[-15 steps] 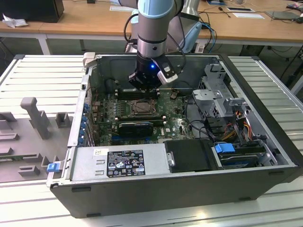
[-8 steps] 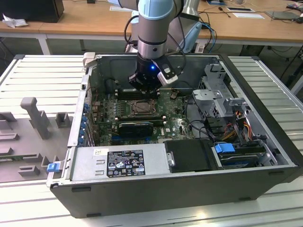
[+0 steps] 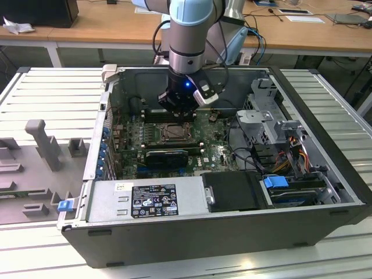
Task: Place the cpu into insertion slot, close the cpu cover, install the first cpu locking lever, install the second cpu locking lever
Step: 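Install the first cpu locking lever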
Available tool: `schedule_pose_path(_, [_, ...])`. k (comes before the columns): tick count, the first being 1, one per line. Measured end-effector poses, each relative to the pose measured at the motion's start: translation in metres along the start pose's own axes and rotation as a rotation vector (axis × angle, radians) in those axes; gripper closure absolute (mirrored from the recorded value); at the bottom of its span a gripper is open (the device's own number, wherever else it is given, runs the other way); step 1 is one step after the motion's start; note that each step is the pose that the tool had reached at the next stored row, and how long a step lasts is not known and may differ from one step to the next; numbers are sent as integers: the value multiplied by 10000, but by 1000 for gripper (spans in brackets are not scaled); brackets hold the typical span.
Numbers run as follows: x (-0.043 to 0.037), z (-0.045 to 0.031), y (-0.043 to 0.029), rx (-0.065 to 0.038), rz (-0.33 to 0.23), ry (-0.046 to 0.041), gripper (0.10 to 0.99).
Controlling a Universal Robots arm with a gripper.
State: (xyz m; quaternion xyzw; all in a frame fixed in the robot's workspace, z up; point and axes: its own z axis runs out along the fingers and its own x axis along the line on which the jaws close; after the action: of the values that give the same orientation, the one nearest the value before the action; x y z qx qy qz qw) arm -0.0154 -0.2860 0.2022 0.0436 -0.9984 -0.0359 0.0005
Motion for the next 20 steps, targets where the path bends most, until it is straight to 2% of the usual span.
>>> schedule_pose_path(3, [1,11,-4,-67,0,-4,980])
schedule_pose_path(5, [0,-1,-3,-75,0,-8,980])
schedule_pose_path(9, [0,-157,8,-74,-1,-6,980])
schedule_pose_path(13, [3,-160,-32,-73,0,-6,980])
schedule_pose_path(20, [5,-161,-48,-73,0,-6,980])
